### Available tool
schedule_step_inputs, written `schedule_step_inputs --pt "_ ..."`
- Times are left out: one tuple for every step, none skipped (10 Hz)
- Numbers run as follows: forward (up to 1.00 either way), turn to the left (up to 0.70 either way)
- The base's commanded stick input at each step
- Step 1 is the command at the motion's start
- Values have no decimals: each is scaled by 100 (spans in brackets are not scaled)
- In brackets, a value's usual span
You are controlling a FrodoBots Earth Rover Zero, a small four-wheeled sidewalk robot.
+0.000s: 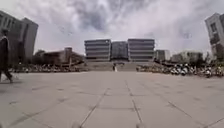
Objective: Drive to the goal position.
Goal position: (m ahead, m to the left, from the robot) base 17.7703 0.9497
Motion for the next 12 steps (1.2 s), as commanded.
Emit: schedule_step_inputs --pt "70 4" --pt "70 4" --pt "70 1" --pt "70 0" --pt "70 0" --pt "70 0" --pt "70 0" --pt "70 0" --pt "70 0" --pt "70 0" --pt "70 0" --pt "70 0"
